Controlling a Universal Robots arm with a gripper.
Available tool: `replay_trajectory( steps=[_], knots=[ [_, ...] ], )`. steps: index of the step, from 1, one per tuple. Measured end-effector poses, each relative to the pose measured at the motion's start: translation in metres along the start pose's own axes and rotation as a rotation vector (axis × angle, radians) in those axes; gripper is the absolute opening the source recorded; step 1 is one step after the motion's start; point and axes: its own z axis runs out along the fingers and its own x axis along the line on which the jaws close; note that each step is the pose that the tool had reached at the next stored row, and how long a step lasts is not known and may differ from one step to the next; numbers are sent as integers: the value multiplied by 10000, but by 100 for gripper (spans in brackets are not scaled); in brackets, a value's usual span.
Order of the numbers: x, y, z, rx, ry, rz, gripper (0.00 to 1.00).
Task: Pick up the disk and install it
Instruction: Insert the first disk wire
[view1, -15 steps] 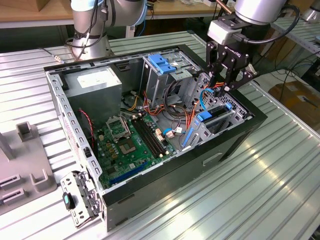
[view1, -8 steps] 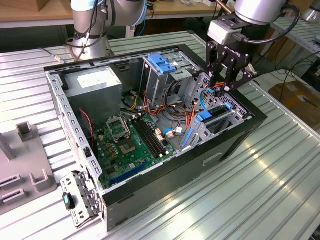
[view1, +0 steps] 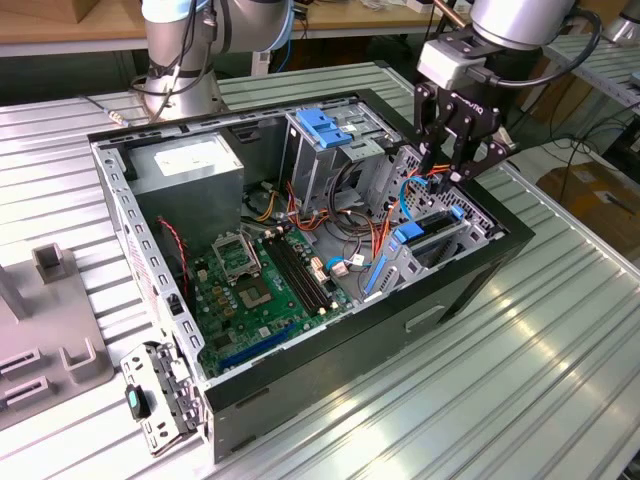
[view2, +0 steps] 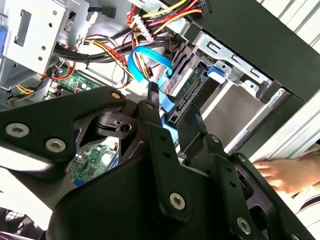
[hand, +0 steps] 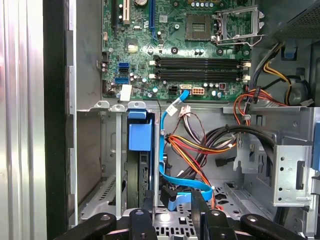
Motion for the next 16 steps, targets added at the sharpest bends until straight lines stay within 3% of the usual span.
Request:
replay_trajectory(
  steps=[16],
  knots=[
    [-1, -5, 45, 0, 23, -1, 43]
  ],
)
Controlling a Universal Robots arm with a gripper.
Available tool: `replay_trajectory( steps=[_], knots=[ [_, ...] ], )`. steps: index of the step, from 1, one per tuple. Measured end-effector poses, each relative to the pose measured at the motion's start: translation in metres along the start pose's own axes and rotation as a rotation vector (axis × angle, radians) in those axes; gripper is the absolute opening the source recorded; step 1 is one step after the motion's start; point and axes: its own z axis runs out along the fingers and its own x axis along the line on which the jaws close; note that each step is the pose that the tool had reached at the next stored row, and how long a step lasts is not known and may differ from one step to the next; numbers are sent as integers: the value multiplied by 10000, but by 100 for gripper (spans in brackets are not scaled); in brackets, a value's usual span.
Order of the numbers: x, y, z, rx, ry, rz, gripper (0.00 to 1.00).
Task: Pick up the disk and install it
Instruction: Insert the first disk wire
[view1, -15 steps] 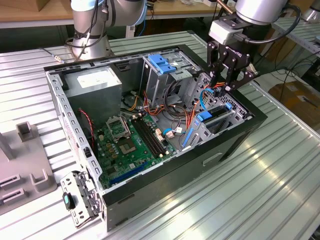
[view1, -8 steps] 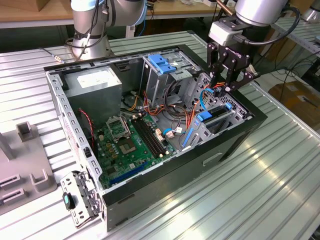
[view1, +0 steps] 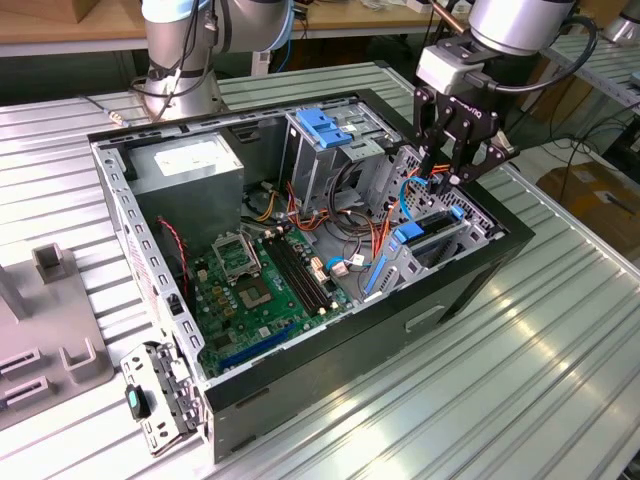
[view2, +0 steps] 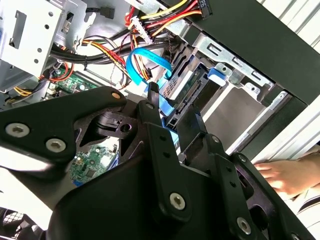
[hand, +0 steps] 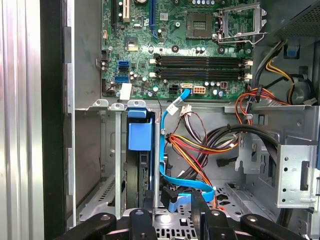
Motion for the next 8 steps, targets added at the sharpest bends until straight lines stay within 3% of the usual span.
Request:
replay_trajectory(
  steps=[7, 8],
  knots=[
    [0, 0, 1, 0, -1, 0, 43],
    [0, 0, 1, 0, -1, 0, 35]
  ],
)
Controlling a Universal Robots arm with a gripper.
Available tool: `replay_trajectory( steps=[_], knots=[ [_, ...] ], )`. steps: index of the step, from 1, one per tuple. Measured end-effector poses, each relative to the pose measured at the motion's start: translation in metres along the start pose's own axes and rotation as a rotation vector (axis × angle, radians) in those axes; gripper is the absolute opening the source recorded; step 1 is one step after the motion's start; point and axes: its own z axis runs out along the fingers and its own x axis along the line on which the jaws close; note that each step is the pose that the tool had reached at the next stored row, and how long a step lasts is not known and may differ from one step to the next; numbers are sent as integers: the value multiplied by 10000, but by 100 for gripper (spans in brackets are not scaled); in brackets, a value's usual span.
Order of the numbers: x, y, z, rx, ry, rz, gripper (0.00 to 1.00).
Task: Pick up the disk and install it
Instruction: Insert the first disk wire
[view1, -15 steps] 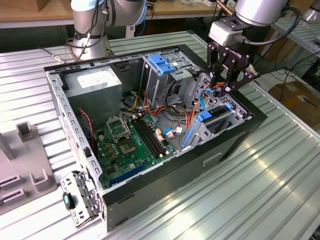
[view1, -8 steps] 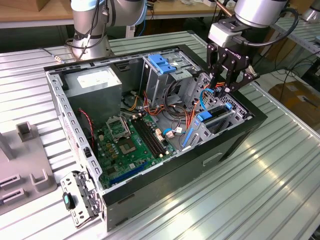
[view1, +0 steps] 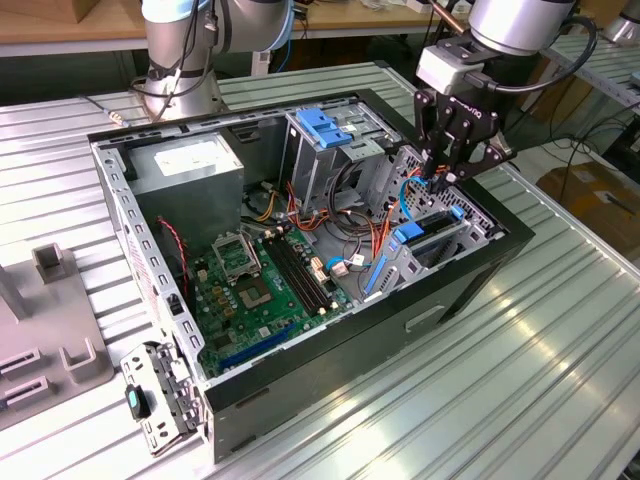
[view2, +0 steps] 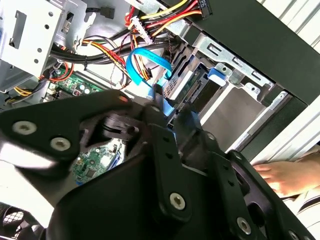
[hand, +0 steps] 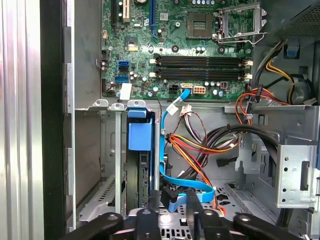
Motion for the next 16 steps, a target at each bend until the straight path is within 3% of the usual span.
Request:
replay_trajectory(
  steps=[4, 11, 16],
  knots=[
    [0, 0, 0, 0, 0, 0, 16],
    [0, 0, 1, 0, 0, 0, 16],
    [48, 9, 9, 3, -2, -16, 16]
  ],
)
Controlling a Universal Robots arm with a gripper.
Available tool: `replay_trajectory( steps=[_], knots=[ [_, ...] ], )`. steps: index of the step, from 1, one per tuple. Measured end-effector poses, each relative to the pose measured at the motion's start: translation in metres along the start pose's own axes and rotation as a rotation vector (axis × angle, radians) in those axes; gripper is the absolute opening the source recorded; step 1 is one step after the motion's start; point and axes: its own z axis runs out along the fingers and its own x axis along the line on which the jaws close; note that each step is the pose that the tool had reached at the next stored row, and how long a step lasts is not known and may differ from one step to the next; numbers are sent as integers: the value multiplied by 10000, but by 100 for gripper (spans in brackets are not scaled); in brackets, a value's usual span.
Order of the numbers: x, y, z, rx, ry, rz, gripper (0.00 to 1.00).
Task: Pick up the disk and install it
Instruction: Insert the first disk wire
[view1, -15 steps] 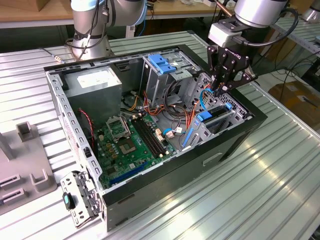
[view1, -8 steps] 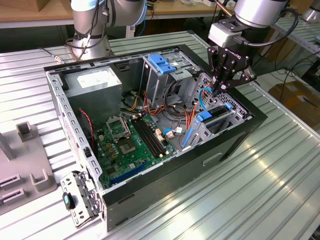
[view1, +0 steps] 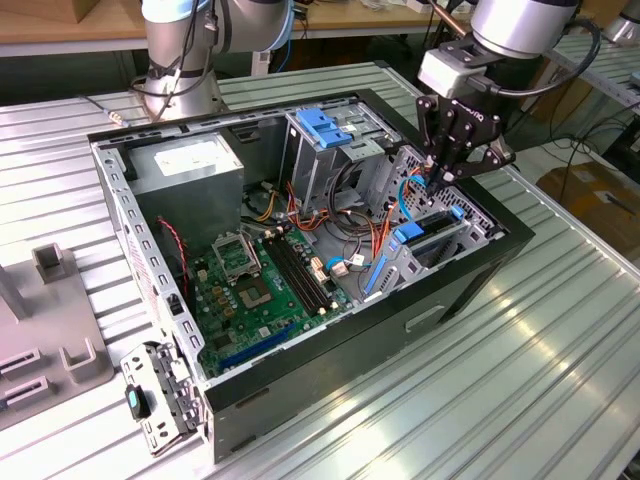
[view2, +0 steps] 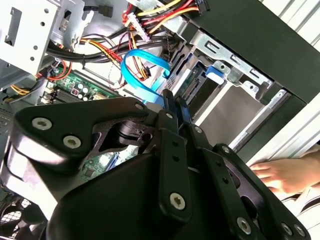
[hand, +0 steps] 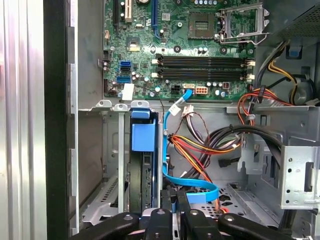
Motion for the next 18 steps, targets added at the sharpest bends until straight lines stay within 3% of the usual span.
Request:
replay_trajectory(
  steps=[6, 8, 11, 16, 18],
  knots=[
    [25, 4, 3, 1, 0, -14, 16],
    [37, 14, 4, 39, -1, -15, 16],
    [83, 25, 14, 178, -25, -36, 16],
    [173, 55, 38, 468, -106, -80, 16],
    [186, 84, 48, 520, -162, -84, 16]
  ],
)
